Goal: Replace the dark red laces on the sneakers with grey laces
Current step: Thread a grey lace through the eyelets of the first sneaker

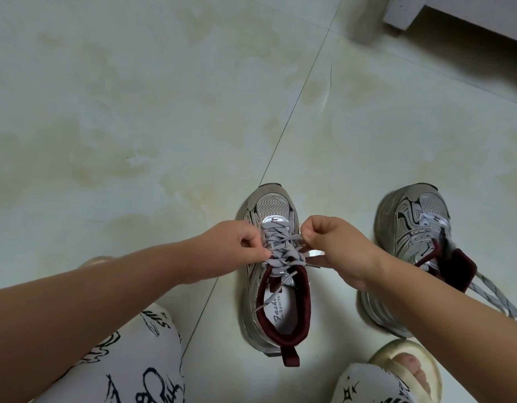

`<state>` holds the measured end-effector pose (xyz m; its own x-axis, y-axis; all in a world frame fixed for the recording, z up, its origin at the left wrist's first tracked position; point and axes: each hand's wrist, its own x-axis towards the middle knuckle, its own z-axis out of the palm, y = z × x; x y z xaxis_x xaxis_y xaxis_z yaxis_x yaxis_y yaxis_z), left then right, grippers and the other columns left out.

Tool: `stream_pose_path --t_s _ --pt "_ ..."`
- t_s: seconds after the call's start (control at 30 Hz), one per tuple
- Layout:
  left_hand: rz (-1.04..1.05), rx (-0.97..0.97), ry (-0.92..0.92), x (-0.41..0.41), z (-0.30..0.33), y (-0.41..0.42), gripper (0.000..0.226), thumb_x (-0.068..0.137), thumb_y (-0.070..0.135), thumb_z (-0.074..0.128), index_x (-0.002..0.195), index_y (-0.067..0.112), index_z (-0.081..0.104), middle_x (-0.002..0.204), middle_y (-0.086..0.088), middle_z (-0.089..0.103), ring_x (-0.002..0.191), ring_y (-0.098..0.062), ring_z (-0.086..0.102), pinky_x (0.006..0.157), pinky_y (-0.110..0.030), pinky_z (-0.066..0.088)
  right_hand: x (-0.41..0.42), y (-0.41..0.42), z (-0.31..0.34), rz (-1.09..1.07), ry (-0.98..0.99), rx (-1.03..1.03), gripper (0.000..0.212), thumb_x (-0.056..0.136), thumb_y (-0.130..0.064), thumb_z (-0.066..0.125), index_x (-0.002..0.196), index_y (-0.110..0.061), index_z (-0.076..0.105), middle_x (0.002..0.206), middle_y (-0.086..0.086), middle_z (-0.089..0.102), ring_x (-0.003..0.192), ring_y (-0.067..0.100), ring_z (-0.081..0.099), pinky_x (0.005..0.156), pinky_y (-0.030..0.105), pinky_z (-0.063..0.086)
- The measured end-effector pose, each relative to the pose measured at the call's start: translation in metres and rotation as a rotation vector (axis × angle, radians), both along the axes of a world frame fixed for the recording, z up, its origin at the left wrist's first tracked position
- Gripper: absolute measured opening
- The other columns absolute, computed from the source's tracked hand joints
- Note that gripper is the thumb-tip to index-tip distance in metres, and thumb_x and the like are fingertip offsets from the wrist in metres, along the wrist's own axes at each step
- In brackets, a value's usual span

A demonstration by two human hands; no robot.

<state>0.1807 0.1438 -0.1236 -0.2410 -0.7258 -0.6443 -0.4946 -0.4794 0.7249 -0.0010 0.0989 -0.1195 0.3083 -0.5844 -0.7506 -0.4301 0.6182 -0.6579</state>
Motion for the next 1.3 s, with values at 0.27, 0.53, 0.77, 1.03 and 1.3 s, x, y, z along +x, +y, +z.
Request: stream_pose_path --t_s 0.27,0.53,0.77,1.03,1.3 --pt "0.032 -0.036 -0.027 -0.002 0.001 0.0 0.028 0.085 0.028 0.063 0.08 0.0 0.058 0.079 -0.004 0.053 0.073 -0.013 0.046 0.067 -0.023 0.036 -0.002 -0.005 0.006 0.066 -0.013 0.037 0.023 0.092 -0.008 0.053 0.07 -0.011 0.054 0.073 0.003 0.057 0.069 0.015 0.051 0.072 0.031 0.048" --pt "0.039 -0.12 -0.178 -0.008 -0.003 -0.001 0.028 0.086 0.019 0.061 0.063 0.016 0.045 0.052 0.008 0.04 0.041 -0.003 0.034 0.044 -0.012 0.028 0.006 0.004 0.017 0.568 0.456 -0.763 0.01 0.08 -0.01 0.055 0.077 -0.019 0.052 0.068 -0.006 0.053 0.067 0.017 0.048 0.061 0.03 0.036" --pt "-0.059 -0.45 -0.286 -0.015 0.012 -0.005 0.021 0.083 0.009 0.055 0.076 0.029 0.059 0.083 0.011 0.045 0.08 -0.007 0.044 0.07 -0.021 0.036 -0.003 -0.006 0.004 0.079 0.119 0.005 0.018 0.088 -0.017 0.06 0.072 -0.008 0.061 0.063 0.005 0.054 0.055 0.014 0.047 0.062 0.028 0.047" --pt "-0.36 -0.472 -0.647 -0.031 0.022 -0.015 0.022 0.088 0.029 0.048 0.099 0.027 0.067 0.107 0.002 0.048 0.106 -0.019 0.042 0.088 -0.031 0.035 -0.003 -0.005 0.003 -0.034 -0.026 0.036 0.024 0.091 -0.009 0.054 0.067 -0.009 0.057 0.062 0.003 0.054 0.056 0.013 0.046 0.058 0.022 0.044" --pt "-0.634 -0.536 -0.859 -0.044 0.031 -0.024 0.012 0.09 0.033 0.047 0.089 0.024 0.055 0.111 -0.001 0.047 0.11 -0.021 0.041 0.075 -0.03 0.023 -0.007 -0.008 0.003 -0.015 -0.071 0.102 0.022 0.093 -0.003 0.05 0.072 -0.006 0.057 0.068 0.009 0.055 0.053 0.011 0.051 0.052 0.018 0.047"
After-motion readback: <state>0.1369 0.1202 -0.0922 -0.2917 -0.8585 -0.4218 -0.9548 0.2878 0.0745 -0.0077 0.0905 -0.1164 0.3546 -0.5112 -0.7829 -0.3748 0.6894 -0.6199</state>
